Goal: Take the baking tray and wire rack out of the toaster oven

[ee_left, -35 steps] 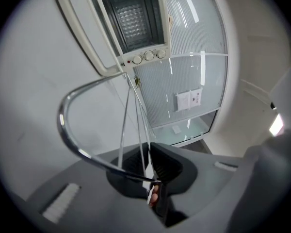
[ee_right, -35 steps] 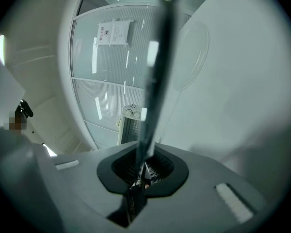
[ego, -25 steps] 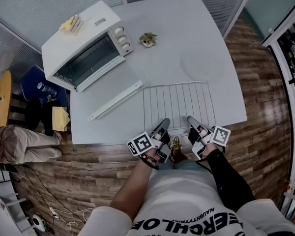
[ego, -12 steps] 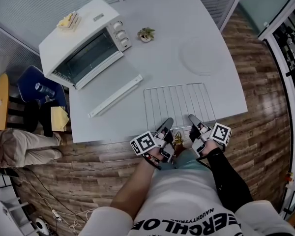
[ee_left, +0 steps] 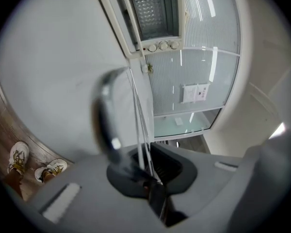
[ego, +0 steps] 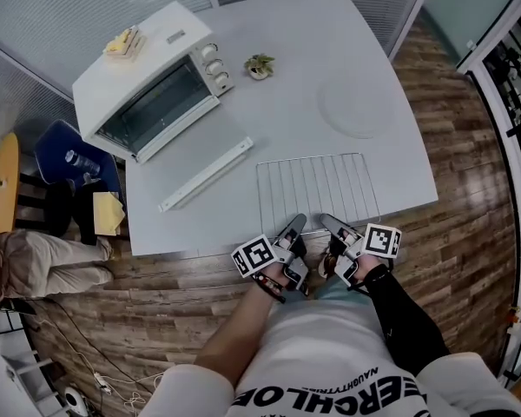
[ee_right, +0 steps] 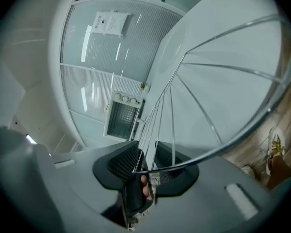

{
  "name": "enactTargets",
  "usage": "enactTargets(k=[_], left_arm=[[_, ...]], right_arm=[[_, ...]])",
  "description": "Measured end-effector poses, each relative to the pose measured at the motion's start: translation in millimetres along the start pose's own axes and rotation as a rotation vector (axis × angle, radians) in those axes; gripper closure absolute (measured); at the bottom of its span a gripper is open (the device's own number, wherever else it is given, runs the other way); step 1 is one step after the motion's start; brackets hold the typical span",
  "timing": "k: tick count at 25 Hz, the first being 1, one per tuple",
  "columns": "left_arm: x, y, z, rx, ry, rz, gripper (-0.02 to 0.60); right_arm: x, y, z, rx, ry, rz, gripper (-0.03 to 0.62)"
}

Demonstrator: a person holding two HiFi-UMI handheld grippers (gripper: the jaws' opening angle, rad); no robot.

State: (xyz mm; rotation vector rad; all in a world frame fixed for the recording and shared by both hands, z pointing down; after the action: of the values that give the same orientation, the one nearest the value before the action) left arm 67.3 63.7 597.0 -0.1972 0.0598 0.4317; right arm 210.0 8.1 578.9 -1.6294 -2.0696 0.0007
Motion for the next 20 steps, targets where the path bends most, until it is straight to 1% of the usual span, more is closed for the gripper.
enactTargets(k=[3, 6, 7, 8, 10, 12, 15, 16, 20], left_arm=[[-6.0, -1.9, 0.6, -0.008, 0.007, -0.025, 0.517], [-7.6, -4.4, 2.2, -0.024, 0.012, -0.03, 0.517], [-7.7, -5.3, 2.8, -0.029, 0.011, -0.029, 0.517], [-8.0, -5.9, 3.5, -0.034, 0.012, -0.028, 0.517], [-8.6, -6.1, 5.0, -0.039, 0.015, -0.027, 0.517], [-7.0, -6.5, 4.6, -0.033, 0.014, -0.012, 0.517], [-0.6, -9.1, 1.3, -0.018, -0.003, 0.036, 0.514], [1.6, -9.1, 1.5, -0.021, -0.004, 0.051, 0.512], [19.5, -6.5, 5.3, -0.027, 0.003, 0.134, 0.5]], right_arm=[[7.4, -6.4, 5.7, -0.07, 0.004, 0.053, 0.505], [13.0, -5.8, 4.6, -0.075, -0.018, 0.105, 0.508], [12.4, -6.0, 3.7, -0.082, -0.014, 0.114, 0.512], [11.1, -7.7, 4.1, -0.103, -0.006, 0.115, 0.539], [9.2, -11.1, 4.9, -0.133, 0.005, 0.11, 0.549], [8.0, -11.3, 2.3, -0.125, 0.013, 0.101, 0.555], [9.3, -6.3, -7.4, -0.043, -0.041, 0.087, 0.564], [9.7, -6.3, -8.7, -0.03, -0.054, 0.082, 0.566], [9.9, -12.1, -5.0, -0.064, -0.055, 0.062, 0.569]])
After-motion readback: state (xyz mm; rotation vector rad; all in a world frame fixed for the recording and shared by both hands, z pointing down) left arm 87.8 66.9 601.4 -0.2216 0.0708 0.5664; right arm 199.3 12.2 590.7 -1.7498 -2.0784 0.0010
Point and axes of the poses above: the fingertips, and each gripper's own axes: y backward along the fingers, z to its left, x out of its underside, the point moved 6 cm from there along y, backward along the fingers, and after that the axes turned 11 degrees about y, right-handed, at the moved point
